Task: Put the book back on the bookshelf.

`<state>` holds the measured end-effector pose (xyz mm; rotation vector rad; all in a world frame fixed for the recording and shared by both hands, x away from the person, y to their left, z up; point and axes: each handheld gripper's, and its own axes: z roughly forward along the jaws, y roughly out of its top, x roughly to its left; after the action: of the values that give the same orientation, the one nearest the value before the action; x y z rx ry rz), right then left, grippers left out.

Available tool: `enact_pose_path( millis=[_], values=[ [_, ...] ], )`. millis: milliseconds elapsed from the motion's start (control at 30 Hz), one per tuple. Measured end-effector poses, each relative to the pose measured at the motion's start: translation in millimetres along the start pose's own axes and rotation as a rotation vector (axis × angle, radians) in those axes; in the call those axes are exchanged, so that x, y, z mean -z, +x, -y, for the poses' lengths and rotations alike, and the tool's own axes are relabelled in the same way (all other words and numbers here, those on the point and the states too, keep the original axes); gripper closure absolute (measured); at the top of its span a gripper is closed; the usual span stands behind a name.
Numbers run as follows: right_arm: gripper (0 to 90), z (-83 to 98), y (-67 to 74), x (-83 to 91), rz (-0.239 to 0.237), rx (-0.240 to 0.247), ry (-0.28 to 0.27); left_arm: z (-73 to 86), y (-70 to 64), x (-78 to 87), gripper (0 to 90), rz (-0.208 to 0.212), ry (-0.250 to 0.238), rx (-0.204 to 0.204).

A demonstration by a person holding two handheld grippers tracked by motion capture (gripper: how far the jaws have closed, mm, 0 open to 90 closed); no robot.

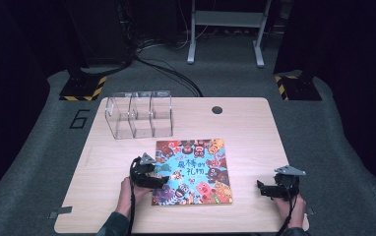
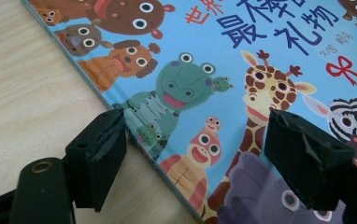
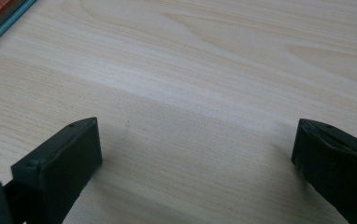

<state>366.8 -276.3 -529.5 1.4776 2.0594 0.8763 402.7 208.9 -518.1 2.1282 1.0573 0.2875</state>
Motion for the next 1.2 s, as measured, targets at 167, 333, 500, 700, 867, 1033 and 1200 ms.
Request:
enact_pose_path(
  millis=[167,333,500,700,867,1033,1200],
  values=[
    [1.1,0.0,0.0,0.0,0.000,-0.001,0.000,2.3,-1.2,1.5,22.9,-0.005,-0.012,-0.001],
    [1.1,0.0,0.1,-0.1,0.001,-0.001,-0.001,5.0,-2.6,2.6,24.7,-0.006,-0.027,0.005],
    [1.1,0.0,0.2,-0.1,0.001,-0.001,-0.002,5.6,-3.6,3.0,24.8,-0.006,-0.028,-0.002],
    [1.2,0.0,0.1,-0.1,0.001,-0.001,-0.002,5.2,-8.1,1.2,24.8,0.006,-0.029,-0.018],
    [1.3,0.1,0.3,-0.1,0.002,-0.001,-0.002,3.8,-11.9,-0.8,24.8,0.014,-0.028,-0.030],
    [1.3,0.1,0.3,-0.1,0.002,-0.001,-0.003,3.7,-15.7,-2.5,24.9,0.024,-0.032,-0.041],
    [1.3,0.1,0.3,-0.1,0.001,-0.001,-0.003,2.2,-19.6,-4.8,24.9,0.045,-0.031,-0.052]
  ],
)
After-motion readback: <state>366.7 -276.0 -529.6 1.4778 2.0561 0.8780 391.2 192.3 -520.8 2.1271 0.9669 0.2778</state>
